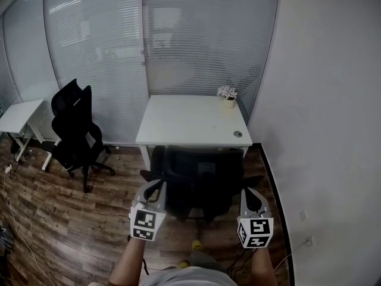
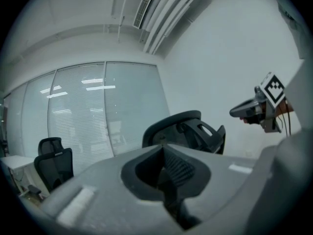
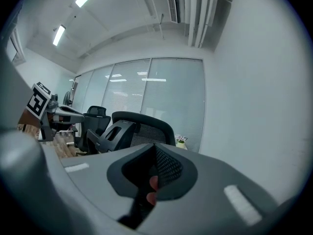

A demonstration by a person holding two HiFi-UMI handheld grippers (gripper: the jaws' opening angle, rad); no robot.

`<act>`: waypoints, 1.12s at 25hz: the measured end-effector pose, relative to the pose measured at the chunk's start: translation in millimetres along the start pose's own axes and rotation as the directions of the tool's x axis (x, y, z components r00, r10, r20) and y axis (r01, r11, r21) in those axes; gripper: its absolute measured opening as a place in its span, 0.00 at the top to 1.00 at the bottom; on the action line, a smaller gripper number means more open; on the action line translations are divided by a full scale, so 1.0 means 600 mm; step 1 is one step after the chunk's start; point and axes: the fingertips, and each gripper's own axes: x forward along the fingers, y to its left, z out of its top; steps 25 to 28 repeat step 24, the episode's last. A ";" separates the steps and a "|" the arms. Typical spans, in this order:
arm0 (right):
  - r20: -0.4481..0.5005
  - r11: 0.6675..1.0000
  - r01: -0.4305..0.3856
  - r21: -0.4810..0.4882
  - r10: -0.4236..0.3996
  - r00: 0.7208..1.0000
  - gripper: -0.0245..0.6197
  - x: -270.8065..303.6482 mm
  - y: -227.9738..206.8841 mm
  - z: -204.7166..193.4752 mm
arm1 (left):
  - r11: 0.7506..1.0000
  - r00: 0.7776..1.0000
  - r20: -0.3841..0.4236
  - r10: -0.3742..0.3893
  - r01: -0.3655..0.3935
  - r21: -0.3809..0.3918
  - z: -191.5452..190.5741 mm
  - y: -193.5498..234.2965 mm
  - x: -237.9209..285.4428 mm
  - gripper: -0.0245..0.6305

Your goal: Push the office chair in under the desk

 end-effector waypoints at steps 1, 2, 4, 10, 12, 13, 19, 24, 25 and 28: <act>0.000 1.000 0.000 0.003 0.000 1.000 0.96 0.001 0.000 0.000 | 1.000 1.000 0.002 0.001 -0.001 0.000 0.000 0.000 0.000 0.96; 0.002 1.000 0.000 0.005 0.000 1.000 0.96 0.001 0.000 0.000 | 1.000 1.000 0.003 0.001 -0.001 -0.001 0.000 0.001 0.000 0.96; 0.006 1.000 0.003 0.009 -0.003 1.000 0.96 0.002 -0.001 0.001 | 1.000 1.000 0.007 0.000 0.000 -0.003 0.001 0.000 0.000 0.96; 0.023 1.000 0.003 0.025 -0.003 1.000 0.96 -0.001 -0.004 0.007 | 1.000 1.000 0.013 0.004 -0.004 -0.006 0.005 0.002 -0.003 0.96; 0.025 1.000 -0.001 0.029 0.000 1.000 0.96 -0.001 -0.005 0.006 | 1.000 1.000 0.014 0.008 -0.008 -0.009 0.005 0.003 -0.003 0.96; 0.024 1.000 -0.001 0.030 0.000 1.000 0.96 0.000 -0.006 0.006 | 1.000 1.000 0.014 0.010 -0.009 -0.009 0.006 0.004 -0.002 0.96; 0.020 1.000 0.011 0.029 -0.011 1.000 0.96 0.004 -0.011 0.011 | 1.000 1.000 0.020 0.012 -0.012 -0.012 0.013 0.010 0.001 0.96; 0.025 0.999 0.010 0.033 -0.011 1.000 0.96 0.003 -0.015 0.009 | 1.000 1.000 0.026 -0.002 0.003 -0.021 0.014 0.004 0.005 0.96; 0.025 0.999 0.010 0.033 -0.011 1.000 0.96 0.003 -0.015 0.009 | 1.000 1.000 0.026 -0.002 0.003 -0.021 0.014 0.004 0.005 0.96; 0.025 0.999 0.010 0.033 -0.011 1.000 0.96 0.003 -0.015 0.009 | 1.000 1.000 0.026 -0.002 0.003 -0.021 0.014 0.004 0.005 0.96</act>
